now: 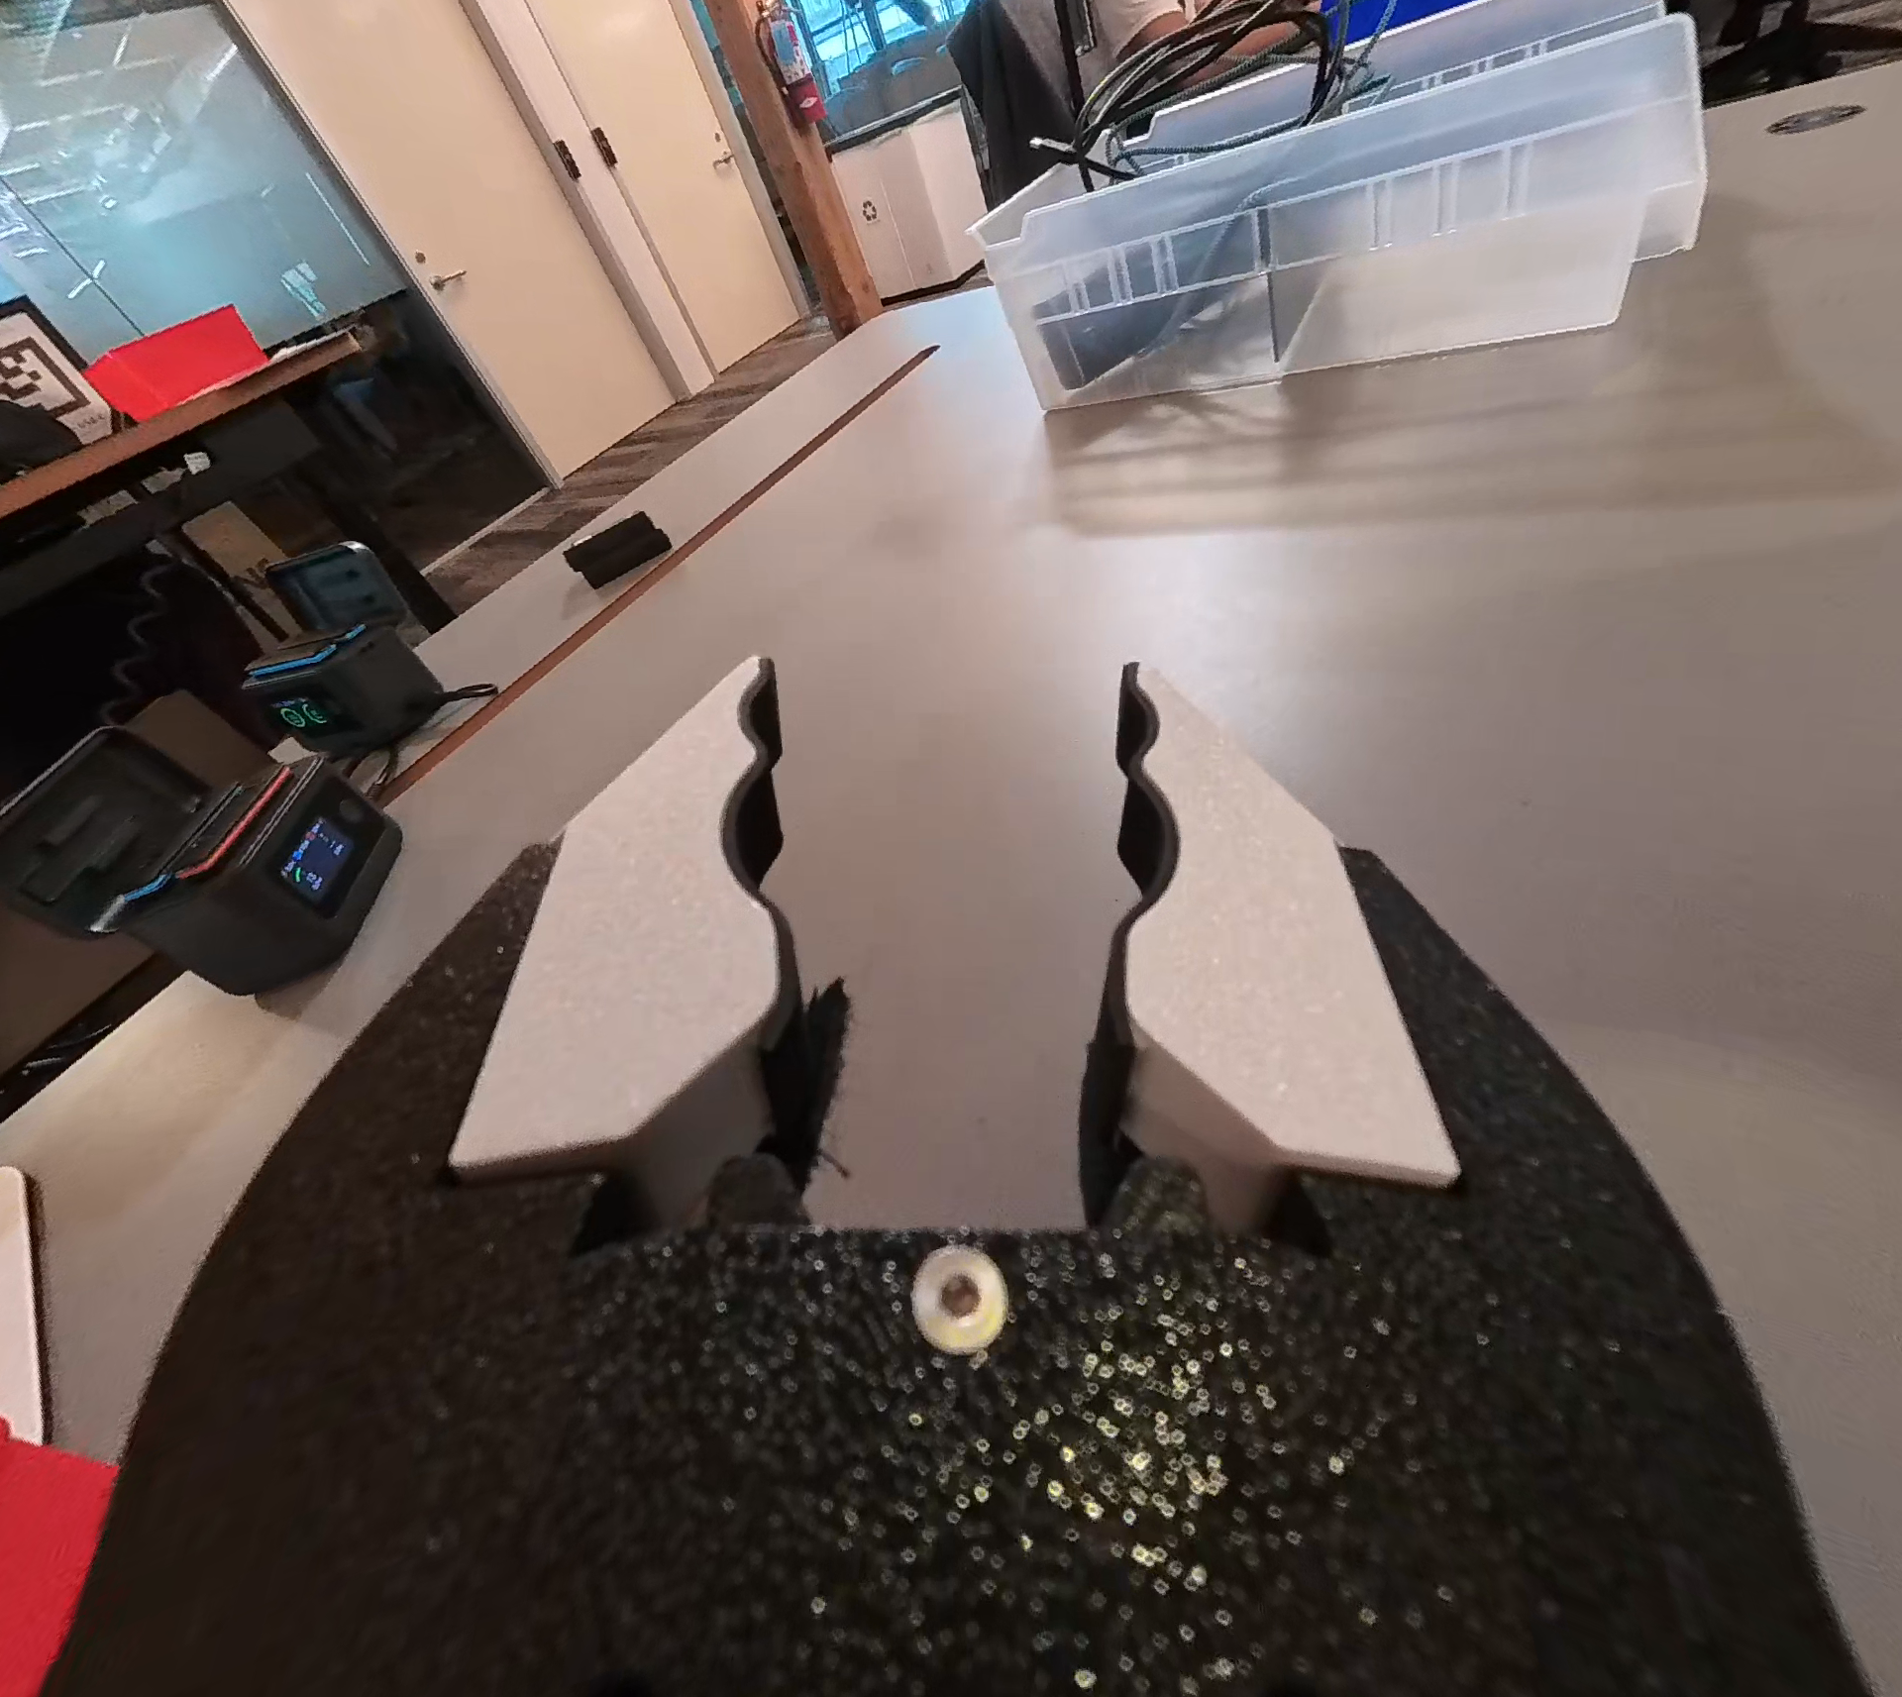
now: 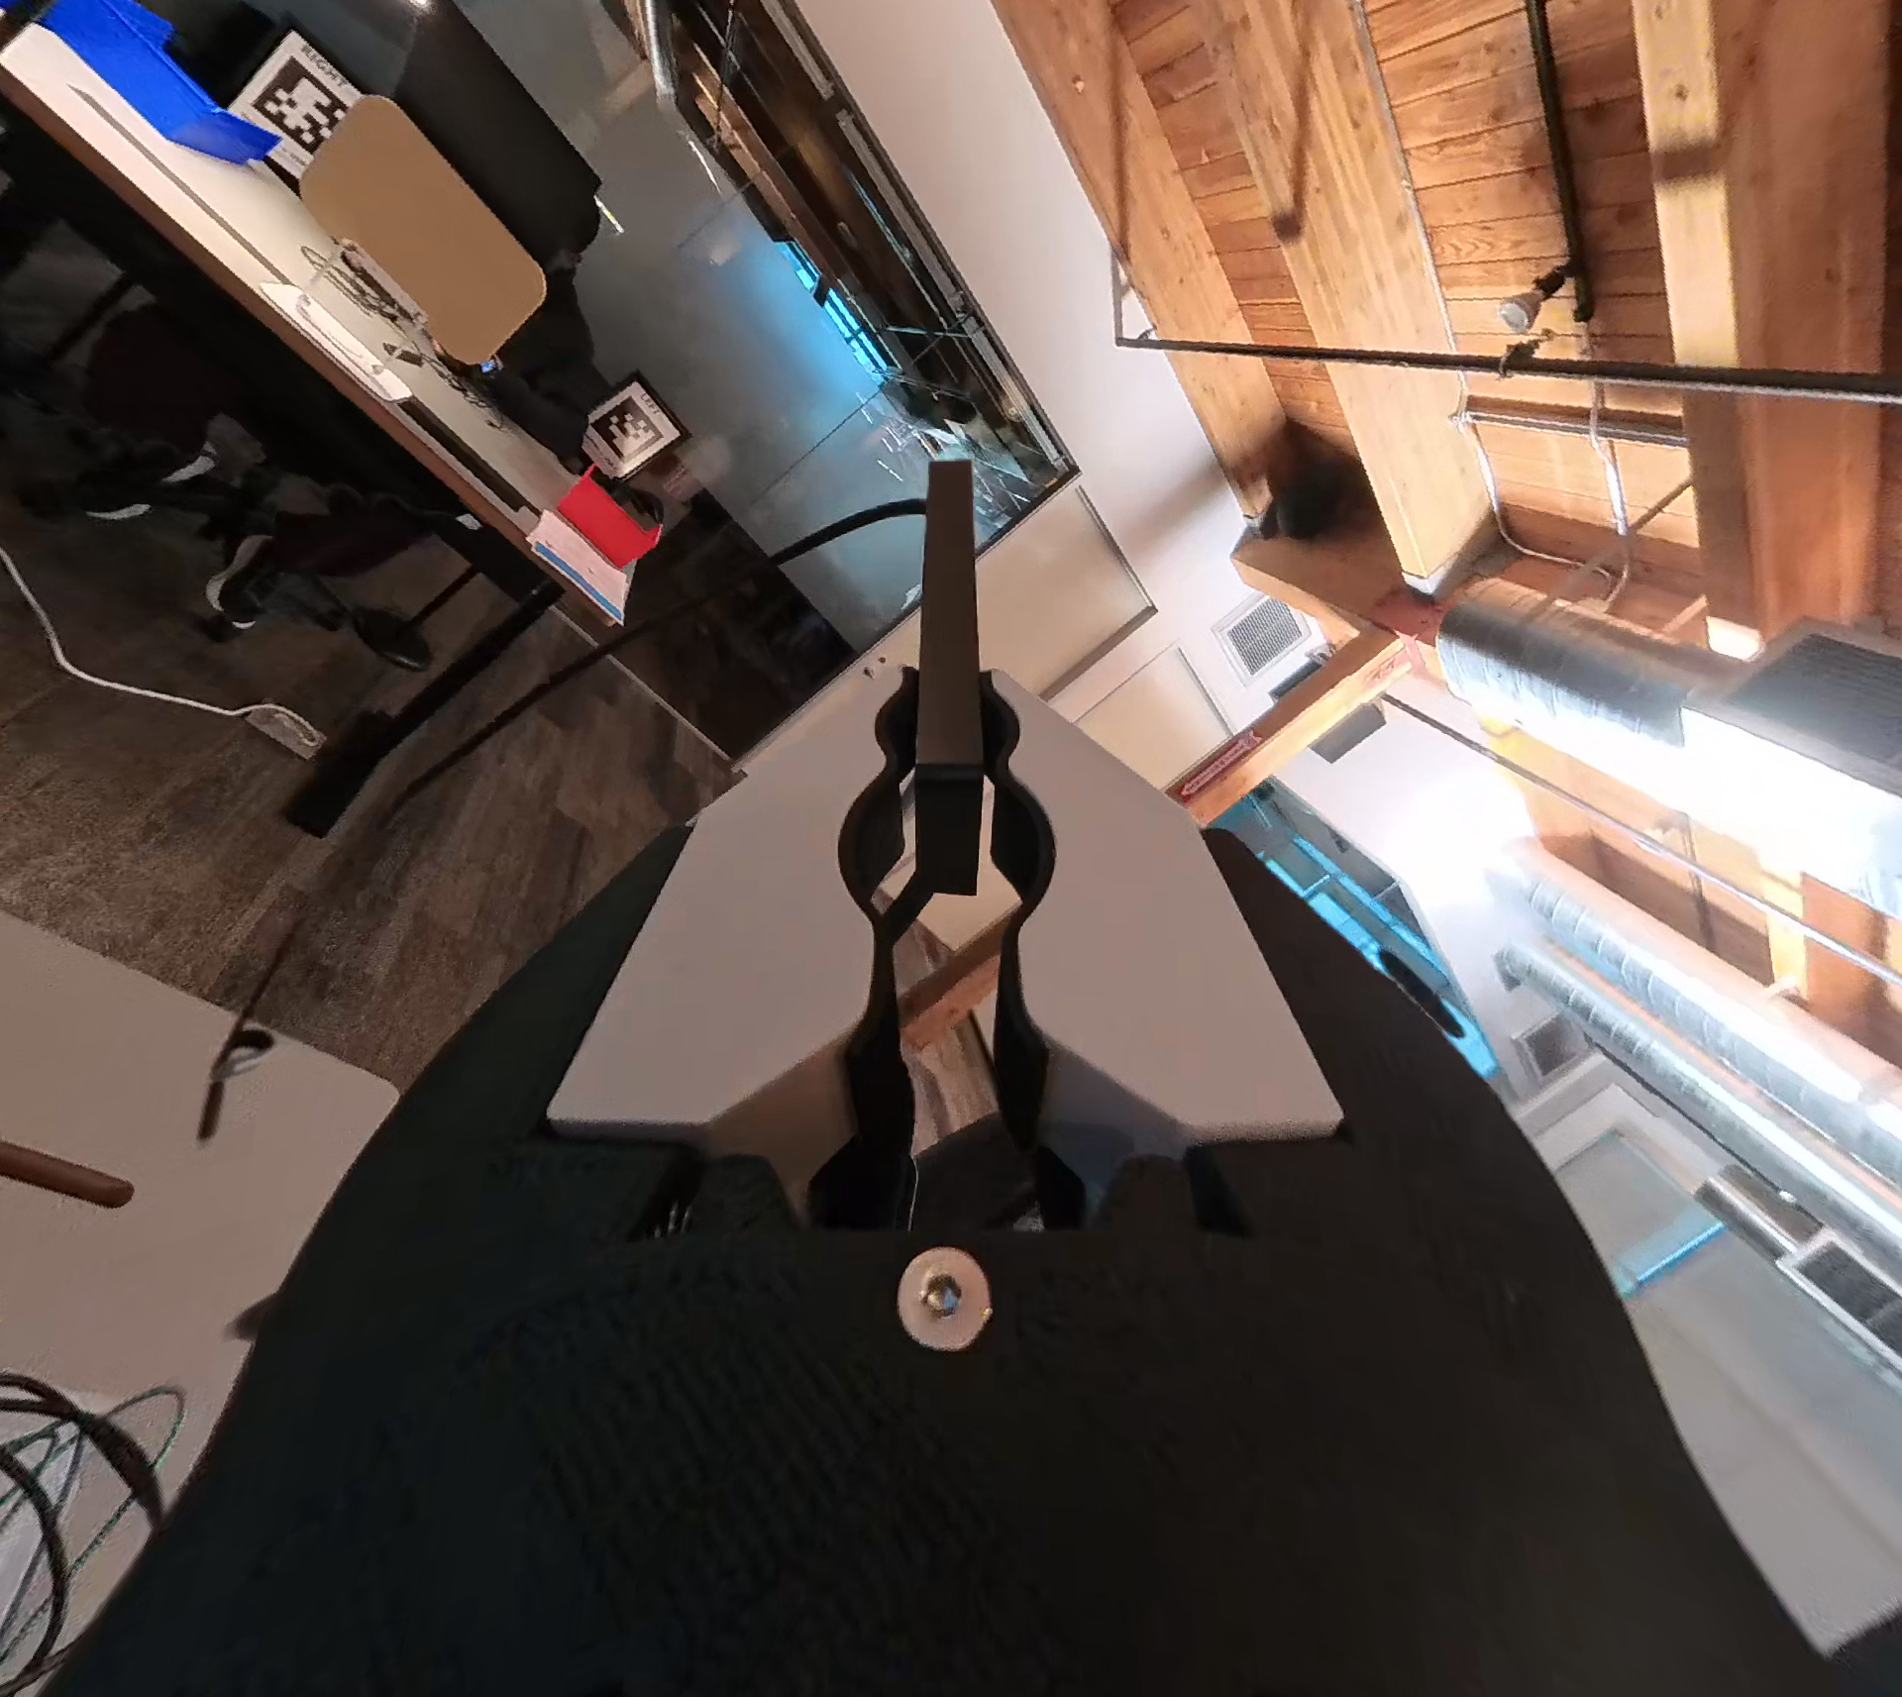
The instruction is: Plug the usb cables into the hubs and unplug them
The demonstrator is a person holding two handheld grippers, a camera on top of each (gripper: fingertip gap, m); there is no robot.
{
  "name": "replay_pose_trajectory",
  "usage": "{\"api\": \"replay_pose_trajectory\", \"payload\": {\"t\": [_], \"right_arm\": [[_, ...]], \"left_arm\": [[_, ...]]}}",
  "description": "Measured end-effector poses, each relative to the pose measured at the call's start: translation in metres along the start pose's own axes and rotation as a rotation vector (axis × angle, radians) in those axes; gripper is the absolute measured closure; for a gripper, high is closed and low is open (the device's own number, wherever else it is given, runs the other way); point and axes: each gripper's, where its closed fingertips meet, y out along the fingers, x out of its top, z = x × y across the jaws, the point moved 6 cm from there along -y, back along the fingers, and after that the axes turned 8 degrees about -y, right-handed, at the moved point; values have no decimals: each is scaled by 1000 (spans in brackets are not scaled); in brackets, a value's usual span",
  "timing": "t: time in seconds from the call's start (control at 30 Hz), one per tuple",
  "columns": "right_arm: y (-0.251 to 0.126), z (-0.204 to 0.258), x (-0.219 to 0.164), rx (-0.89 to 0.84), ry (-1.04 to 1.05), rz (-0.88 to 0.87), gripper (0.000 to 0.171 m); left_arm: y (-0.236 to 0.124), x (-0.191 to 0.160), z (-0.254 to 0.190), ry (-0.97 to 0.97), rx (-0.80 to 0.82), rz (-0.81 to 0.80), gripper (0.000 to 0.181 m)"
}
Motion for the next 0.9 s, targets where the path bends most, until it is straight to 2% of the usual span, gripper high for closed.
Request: {"api": "replay_pose_trajectory", "payload": {"t": [0.3,0.47,0.53,0.63,0.9], "right_arm": [[-5,8,-38,69,28,38,163],[-10,11,-43,111,28,-4,163],[-11,22,-44,172,11,-27,163],[-9,48,-52,260,-38,-41,163],[6,124,-79,410,-49,-125,163]], "left_arm": [[0,-1,0,-3,-3,4,117],[0,-1,1,-6,-2,7,117],[1,-1,1,-5,-3,8,118],[2,-2,5,-10,46,18,135],[1,-1,3,-20,33,8,135]]}}
